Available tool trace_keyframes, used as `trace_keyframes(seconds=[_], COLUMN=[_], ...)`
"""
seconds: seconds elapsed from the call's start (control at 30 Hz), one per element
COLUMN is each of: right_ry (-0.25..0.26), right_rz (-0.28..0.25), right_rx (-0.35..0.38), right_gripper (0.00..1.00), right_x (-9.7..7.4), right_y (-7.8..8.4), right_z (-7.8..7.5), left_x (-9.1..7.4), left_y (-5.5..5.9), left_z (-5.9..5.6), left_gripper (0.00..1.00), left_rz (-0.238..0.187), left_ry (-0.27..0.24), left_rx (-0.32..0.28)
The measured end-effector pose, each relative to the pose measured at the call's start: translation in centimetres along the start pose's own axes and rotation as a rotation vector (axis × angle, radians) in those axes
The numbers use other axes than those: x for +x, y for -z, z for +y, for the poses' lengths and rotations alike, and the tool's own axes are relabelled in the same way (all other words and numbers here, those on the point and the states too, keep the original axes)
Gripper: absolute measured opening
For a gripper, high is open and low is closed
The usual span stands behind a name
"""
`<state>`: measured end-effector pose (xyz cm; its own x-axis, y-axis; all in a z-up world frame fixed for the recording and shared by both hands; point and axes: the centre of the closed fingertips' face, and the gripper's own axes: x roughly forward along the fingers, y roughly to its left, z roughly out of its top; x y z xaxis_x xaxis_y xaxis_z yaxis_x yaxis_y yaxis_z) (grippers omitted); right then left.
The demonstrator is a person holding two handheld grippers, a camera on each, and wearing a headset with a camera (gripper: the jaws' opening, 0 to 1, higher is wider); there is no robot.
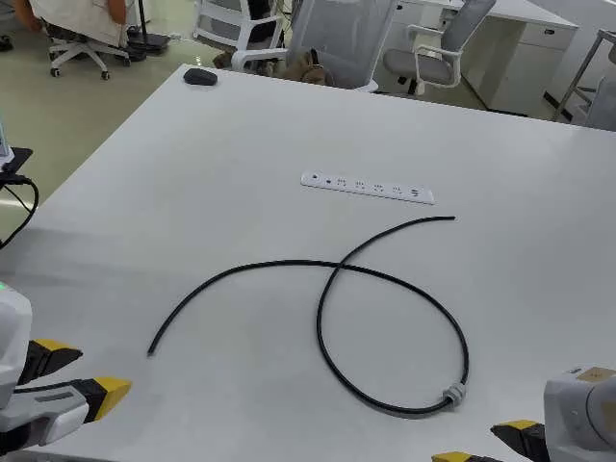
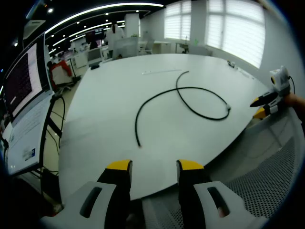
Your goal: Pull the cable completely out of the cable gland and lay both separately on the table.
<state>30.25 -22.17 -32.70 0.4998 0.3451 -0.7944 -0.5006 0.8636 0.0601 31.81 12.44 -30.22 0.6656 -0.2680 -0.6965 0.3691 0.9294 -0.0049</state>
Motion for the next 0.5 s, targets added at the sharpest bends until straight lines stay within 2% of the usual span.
trace_keyframes(seconds=[0.5], right_ry=[-0.003], right_rz=[0.003], right_rx=[0.0], right_gripper=[0.44], right_x=[0.04], right_y=[0.01], right_z=[0.06], left_x=[0.13], left_y=[0.2], left_z=[-0.19], left_gripper=[0.36], left_rz=[0.015], left_ry=[0.012], left_rx=[0.007])
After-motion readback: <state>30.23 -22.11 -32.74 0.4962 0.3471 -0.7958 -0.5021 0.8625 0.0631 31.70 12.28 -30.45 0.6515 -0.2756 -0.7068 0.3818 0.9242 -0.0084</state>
